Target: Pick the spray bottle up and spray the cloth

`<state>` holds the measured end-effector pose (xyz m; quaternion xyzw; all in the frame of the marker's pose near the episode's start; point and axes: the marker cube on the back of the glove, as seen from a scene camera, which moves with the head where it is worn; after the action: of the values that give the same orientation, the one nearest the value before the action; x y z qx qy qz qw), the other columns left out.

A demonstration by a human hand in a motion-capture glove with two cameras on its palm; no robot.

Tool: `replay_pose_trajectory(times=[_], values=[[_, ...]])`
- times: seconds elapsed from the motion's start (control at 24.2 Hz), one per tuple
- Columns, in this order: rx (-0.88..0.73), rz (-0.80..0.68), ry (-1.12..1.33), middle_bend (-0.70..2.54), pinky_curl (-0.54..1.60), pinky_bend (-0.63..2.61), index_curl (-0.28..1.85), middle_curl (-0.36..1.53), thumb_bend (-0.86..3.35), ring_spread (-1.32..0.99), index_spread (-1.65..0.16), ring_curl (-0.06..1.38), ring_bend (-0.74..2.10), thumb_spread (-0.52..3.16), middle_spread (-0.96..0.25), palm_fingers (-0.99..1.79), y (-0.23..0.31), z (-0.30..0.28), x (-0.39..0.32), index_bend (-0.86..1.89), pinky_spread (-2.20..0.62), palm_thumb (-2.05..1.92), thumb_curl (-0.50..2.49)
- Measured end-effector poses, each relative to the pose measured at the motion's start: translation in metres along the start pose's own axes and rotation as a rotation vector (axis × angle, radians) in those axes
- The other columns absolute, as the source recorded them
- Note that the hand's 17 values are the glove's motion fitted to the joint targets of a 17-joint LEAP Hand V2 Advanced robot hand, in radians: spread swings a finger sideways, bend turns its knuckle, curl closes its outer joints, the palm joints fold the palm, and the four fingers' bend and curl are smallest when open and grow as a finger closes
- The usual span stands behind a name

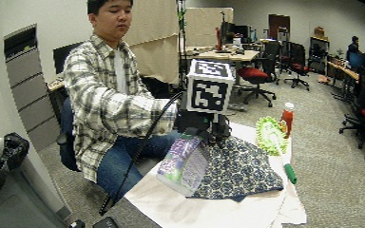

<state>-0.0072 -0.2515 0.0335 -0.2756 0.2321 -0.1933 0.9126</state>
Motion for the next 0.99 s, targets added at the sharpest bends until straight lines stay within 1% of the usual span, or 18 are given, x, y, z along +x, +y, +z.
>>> replay_pose_trajectory(times=[0.33, 0.66, 0.83, 0.99], values=[[-0.129, 0.006, 0.161, 0.53, 0.43, 0.37, 0.59, 0.52, -0.03, -0.21, -0.28, 0.48, 0.66, 0.11, -0.18, 1.35, -0.001, 0.021, -0.006, 0.32, -0.19, 1.01, 0.78], [-0.197, -0.007, 0.27, 0.53, 0.43, 0.37, 0.59, 0.51, -0.03, -0.21, -0.28, 0.48, 0.66, 0.11, -0.18, 1.35, 0.001, 0.036, -0.009, 0.32, -0.19, 1.01, 0.78], [-0.187, 0.002, 0.243, 0.53, 0.44, 0.37, 0.59, 0.51, -0.03, -0.21, -0.28, 0.48, 0.66, 0.11, -0.18, 1.35, 0.001, 0.036, -0.008, 0.32, -0.19, 1.01, 0.79], [-0.116, 0.022, 0.087, 0.53, 0.44, 0.38, 0.59, 0.51, -0.03, -0.22, -0.28, 0.48, 0.66, 0.11, -0.18, 1.35, 0.002, 0.022, -0.004, 0.32, -0.19, 1.01, 0.79]])
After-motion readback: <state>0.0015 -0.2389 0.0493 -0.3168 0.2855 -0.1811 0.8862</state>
